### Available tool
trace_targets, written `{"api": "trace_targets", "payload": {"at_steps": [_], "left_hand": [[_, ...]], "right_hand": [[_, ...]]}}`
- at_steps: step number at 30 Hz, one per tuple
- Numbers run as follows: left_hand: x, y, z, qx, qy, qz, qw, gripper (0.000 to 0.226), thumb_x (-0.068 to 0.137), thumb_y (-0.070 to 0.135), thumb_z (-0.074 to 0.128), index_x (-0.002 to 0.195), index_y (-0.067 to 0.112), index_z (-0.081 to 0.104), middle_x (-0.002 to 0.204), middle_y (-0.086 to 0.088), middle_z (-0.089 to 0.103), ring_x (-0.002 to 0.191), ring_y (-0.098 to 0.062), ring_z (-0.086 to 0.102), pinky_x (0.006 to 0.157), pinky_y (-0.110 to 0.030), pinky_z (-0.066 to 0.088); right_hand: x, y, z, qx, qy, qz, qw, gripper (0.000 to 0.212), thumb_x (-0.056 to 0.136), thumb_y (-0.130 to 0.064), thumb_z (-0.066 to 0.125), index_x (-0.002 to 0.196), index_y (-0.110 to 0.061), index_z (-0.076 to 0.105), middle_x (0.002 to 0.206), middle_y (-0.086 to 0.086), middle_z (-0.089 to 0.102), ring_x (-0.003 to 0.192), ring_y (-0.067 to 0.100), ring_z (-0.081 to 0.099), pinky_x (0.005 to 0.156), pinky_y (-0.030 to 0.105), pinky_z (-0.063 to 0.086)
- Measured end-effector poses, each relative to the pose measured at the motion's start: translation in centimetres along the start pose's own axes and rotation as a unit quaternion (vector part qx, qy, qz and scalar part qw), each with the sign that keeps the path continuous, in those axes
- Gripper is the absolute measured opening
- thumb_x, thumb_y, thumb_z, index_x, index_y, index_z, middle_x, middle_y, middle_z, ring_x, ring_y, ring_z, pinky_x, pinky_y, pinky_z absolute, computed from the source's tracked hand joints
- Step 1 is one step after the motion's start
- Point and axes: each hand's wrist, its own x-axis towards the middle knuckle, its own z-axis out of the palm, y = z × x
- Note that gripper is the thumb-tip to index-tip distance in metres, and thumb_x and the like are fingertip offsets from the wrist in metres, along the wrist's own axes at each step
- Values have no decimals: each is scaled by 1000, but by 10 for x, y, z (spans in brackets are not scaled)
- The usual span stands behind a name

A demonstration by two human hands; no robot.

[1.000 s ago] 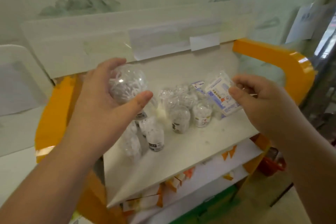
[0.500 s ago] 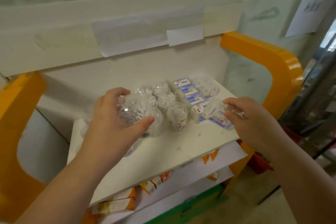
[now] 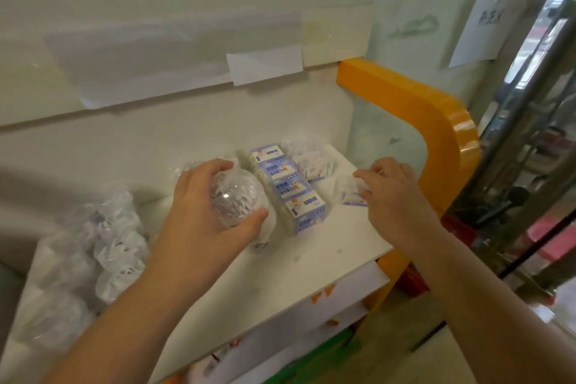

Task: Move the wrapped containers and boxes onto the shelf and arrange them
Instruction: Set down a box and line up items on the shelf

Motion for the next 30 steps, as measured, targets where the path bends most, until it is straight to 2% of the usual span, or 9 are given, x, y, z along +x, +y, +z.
{"api": "trace_targets", "payload": {"at_steps": [3, 7, 9, 12, 16, 21, 26, 30], "left_hand": [[4, 5, 16, 2, 29, -22, 999, 69, 66, 41, 83, 122, 48, 43, 126, 10, 48, 110, -9, 56, 98, -39, 48], [3, 12, 35, 25, 55, -39, 997, 67, 66, 44, 81, 118, 57, 40, 126, 10, 49, 112, -12, 57, 99, -42, 48], [1, 17, 41, 36, 69, -46, 996, 66, 66, 50, 80, 116, 62, 38, 128, 11, 48, 114, -9, 55, 99, -40, 47], [-3, 21, 44, 56, 90, -63, 992, 69, 65, 52, 80, 122, 54, 41, 127, 14, 48, 115, -1, 51, 98, -31, 44], [-11, 30, 42, 79, 123, -79, 986, 68, 68, 40, 82, 122, 50, 43, 124, 12, 49, 112, -5, 54, 95, -30, 45], [-22, 30, 39, 93, 138, -111, 980, 66, 66, 48, 82, 116, 61, 40, 125, 9, 51, 112, -12, 58, 96, -42, 50], [-37, 22, 33, 148, 125, -160, 968, 68, 67, 54, 79, 124, 52, 41, 129, 13, 45, 117, -4, 50, 92, -27, 42], [-52, 6, 33, 176, 113, -201, 957, 71, 68, 51, 81, 128, 45, 44, 128, 15, 42, 118, -6, 49, 91, -23, 38]], "right_hand": [[38, 19, 27, -13, -18, -53, 998, 34, 82, -3, 62, 112, -19, 63, 110, 4, 50, 99, 27, 43, 74, 38, 47], [73, 28, 61, 23, -40, -120, 992, 38, 84, -3, 61, 116, -22, 62, 109, 3, 49, 102, 27, 43, 72, 36, 45], [80, 31, 74, 39, -44, -136, 989, 32, 84, -3, 61, 110, -22, 62, 109, 1, 48, 102, 26, 43, 70, 38, 48], [87, 34, 86, 66, -35, -134, 988, 28, 84, -1, 60, 103, -21, 62, 108, 1, 47, 101, 24, 42, 67, 39, 49], [92, 36, 95, 113, -30, -149, 982, 39, 82, 3, 63, 114, -20, 65, 114, 4, 50, 104, 27, 45, 70, 40, 51], [95, 36, 101, 129, -41, -159, 978, 41, 86, -2, 62, 123, -19, 63, 123, 6, 49, 113, 29, 45, 79, 42, 52], [97, 34, 103, 114, -20, -169, 979, 39, 83, -9, 66, 120, -19, 63, 120, 7, 50, 111, 31, 45, 78, 41, 53], [99, 34, 106, 112, -17, -183, 977, 38, 82, -9, 69, 118, -18, 64, 121, 6, 50, 111, 30, 45, 79, 40, 53]]}}
